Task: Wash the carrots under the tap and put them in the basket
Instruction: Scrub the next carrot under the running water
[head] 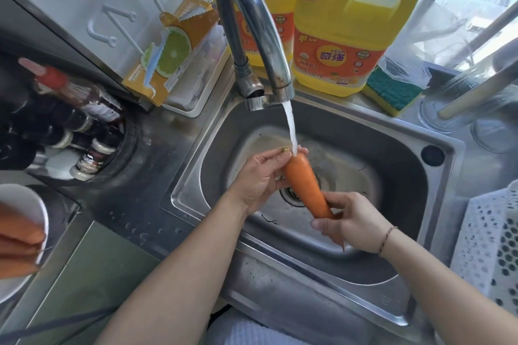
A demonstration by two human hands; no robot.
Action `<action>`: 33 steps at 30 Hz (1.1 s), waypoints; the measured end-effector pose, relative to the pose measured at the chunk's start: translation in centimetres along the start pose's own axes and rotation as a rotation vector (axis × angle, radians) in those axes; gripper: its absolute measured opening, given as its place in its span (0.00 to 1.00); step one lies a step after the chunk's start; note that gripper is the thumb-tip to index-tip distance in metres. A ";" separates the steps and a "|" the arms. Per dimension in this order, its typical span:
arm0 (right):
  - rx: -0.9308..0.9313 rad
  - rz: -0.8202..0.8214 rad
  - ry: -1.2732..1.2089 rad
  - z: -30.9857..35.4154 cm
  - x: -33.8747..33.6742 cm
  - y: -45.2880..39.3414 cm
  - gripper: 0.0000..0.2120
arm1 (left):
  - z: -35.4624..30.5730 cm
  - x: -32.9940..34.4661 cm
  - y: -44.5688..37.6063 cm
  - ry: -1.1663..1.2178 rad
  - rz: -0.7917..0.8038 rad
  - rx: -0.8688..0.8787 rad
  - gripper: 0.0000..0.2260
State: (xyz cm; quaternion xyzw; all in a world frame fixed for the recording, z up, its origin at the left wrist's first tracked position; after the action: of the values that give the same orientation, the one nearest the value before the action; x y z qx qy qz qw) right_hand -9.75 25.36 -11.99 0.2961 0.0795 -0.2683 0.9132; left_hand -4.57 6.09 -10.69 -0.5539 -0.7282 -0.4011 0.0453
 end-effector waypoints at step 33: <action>0.243 0.378 -0.611 1.5 -0.4 1.0 0.19 | -0.6 0.8 -0.3 0.064 -0.039 -0.294 0.11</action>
State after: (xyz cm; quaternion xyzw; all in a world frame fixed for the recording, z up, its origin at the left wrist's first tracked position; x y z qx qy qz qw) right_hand -9.51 25.35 -10.13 0.3180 -0.2848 -0.1783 0.8866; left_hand -5.39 6.28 -10.03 -0.5272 -0.6705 -0.5216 -0.0209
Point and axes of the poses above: each hand's wrist, its own y-axis away from the middle knuckle, its own x-axis out of the palm, z = x × y, the point moved 2 cm from there along -y, towards the middle knuckle, and after that the axes turned 4 degrees about -x, right-handed, at the moved point
